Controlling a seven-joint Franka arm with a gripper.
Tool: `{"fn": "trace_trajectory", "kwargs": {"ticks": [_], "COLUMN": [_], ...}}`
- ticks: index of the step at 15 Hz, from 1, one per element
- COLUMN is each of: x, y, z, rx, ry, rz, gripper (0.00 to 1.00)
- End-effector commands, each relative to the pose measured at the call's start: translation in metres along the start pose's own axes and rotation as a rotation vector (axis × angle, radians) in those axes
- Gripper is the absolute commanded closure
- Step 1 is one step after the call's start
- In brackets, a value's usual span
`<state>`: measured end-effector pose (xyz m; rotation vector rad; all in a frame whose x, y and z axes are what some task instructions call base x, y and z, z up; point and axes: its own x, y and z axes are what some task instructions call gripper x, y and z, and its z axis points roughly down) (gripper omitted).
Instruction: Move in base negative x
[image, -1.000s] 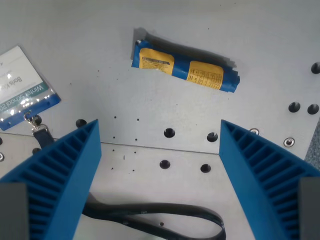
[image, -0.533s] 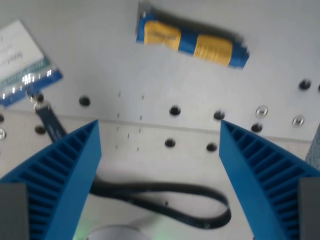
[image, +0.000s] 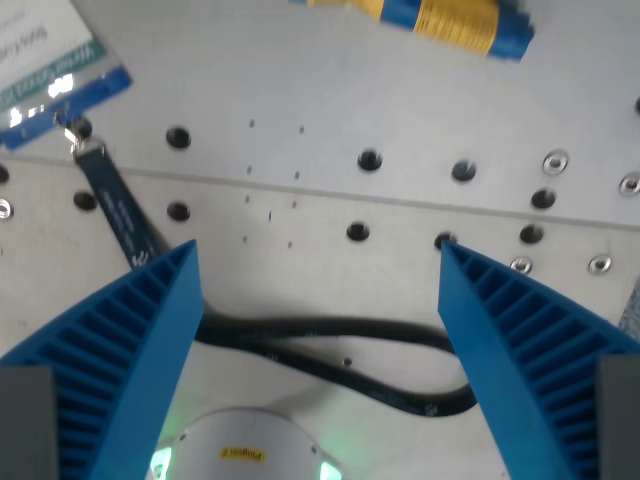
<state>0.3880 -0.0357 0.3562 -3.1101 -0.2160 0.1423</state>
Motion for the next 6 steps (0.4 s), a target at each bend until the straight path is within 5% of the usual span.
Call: {"fn": "trace_trajectory", "kwargs": {"ticks": [1,6], "x": [-0.023,-0.047], "y": [-0.008,-0.015], "z": [0.001,0.008], "rx": [-0.026,-0.026], "ry": [0.079,0.079], "rz": [0.004,0.004], "gripper": [0.00,0.00]}}
